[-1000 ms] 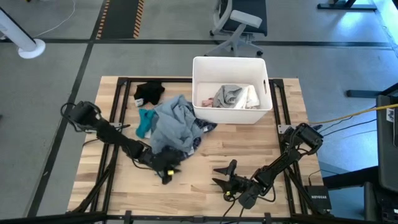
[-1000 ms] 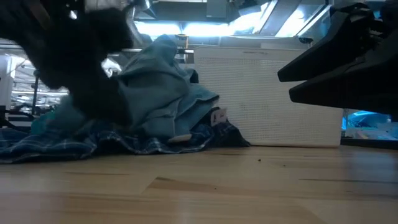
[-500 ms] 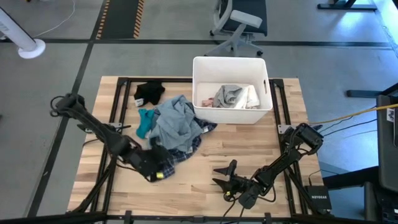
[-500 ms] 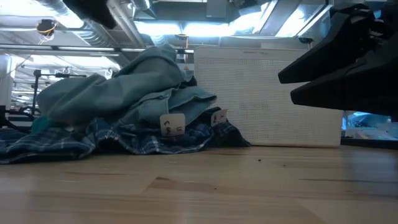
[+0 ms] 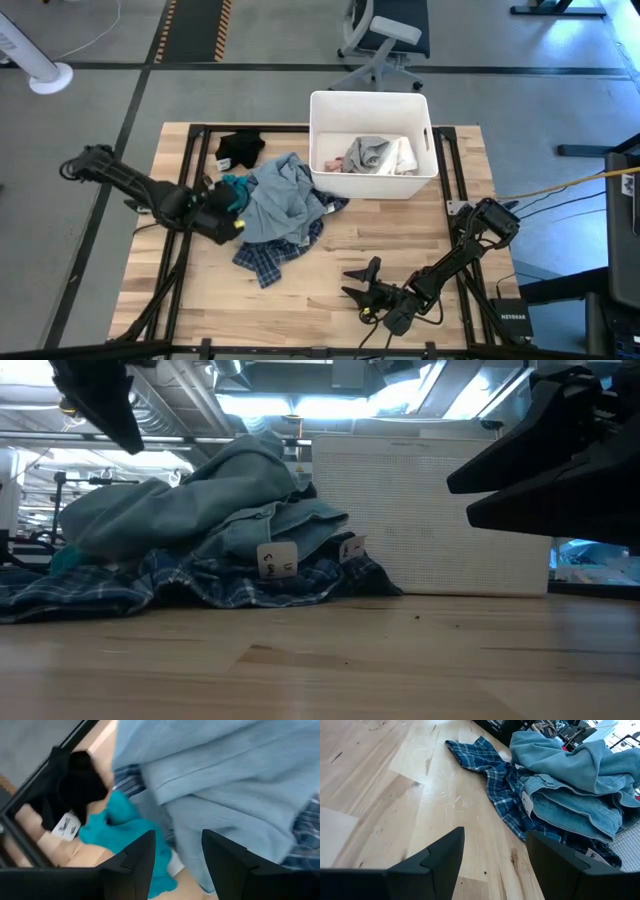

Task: Sort clothes
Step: Put the blue sock into the white laundry bin

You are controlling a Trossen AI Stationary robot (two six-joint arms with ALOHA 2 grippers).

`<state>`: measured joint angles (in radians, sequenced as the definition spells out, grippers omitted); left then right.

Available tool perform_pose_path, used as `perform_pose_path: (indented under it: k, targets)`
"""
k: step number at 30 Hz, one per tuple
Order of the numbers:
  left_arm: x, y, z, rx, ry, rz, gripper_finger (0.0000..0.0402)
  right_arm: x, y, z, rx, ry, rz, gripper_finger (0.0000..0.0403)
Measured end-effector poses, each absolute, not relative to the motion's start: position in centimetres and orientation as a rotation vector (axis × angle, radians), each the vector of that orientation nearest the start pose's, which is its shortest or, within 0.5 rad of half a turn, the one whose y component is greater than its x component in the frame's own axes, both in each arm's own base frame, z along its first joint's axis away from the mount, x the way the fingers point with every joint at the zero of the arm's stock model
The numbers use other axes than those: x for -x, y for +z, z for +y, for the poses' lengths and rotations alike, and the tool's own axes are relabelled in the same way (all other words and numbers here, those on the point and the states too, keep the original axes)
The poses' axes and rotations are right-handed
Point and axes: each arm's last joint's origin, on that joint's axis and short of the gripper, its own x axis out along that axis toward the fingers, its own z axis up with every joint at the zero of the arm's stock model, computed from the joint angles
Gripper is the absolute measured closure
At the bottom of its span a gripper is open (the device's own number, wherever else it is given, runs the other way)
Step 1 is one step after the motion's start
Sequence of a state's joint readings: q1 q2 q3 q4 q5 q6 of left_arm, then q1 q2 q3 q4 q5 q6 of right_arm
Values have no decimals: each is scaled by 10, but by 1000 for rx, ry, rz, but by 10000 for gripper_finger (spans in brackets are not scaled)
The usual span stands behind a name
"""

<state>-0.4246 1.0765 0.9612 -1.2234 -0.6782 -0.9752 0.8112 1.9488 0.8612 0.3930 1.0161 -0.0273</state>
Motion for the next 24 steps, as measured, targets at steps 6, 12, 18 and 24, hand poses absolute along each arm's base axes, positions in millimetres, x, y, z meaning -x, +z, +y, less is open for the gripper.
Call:
perform_pose_path:
  k: [6,12,18,24]
  targets:
    - [-150,270,-32,260,768,930,244,-258,107,236,578,-190,429,171]
    - [-143,252,-15,314,842,997,244,-258,106,236,578,-188,429,171]
    - [-142,243,-2,355,838,1100,244,-258,106,236,578,-188,430,171]
    - [-144,245,11,380,842,1084,244,-258,106,236,578,-189,429,171]
